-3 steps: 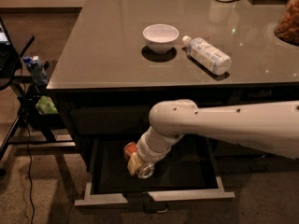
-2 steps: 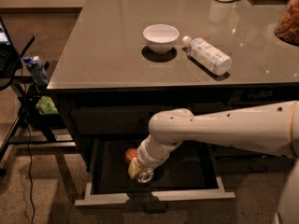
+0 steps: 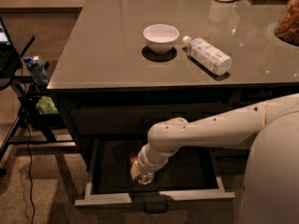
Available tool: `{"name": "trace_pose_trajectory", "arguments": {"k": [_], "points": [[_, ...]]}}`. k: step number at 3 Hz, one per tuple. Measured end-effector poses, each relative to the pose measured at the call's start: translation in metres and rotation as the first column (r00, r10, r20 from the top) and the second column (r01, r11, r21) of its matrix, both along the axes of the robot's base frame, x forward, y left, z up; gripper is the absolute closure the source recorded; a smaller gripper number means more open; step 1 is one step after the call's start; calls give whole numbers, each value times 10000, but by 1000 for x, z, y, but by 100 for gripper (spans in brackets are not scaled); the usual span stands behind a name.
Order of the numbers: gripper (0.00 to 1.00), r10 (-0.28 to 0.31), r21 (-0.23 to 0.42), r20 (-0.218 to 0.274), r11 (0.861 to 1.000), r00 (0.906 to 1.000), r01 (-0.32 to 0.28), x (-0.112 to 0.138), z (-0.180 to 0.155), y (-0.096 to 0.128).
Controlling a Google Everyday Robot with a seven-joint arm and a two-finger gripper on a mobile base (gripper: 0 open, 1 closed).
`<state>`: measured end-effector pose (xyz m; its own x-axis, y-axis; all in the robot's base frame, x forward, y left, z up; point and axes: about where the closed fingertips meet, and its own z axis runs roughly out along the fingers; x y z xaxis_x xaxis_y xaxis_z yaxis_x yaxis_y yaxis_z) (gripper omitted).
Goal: Place coke can into middle drawer
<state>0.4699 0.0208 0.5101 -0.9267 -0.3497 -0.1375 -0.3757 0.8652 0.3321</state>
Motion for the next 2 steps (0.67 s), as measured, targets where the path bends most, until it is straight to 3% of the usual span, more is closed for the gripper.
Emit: {"name": "trace_pose_trajectory", "arguments": {"k": [1, 2], "points": [[100, -2, 1, -2, 10000, 10000, 2, 0, 0, 0], [100, -390, 201, -595, 9990, 9975, 402, -8, -34, 1]]}}
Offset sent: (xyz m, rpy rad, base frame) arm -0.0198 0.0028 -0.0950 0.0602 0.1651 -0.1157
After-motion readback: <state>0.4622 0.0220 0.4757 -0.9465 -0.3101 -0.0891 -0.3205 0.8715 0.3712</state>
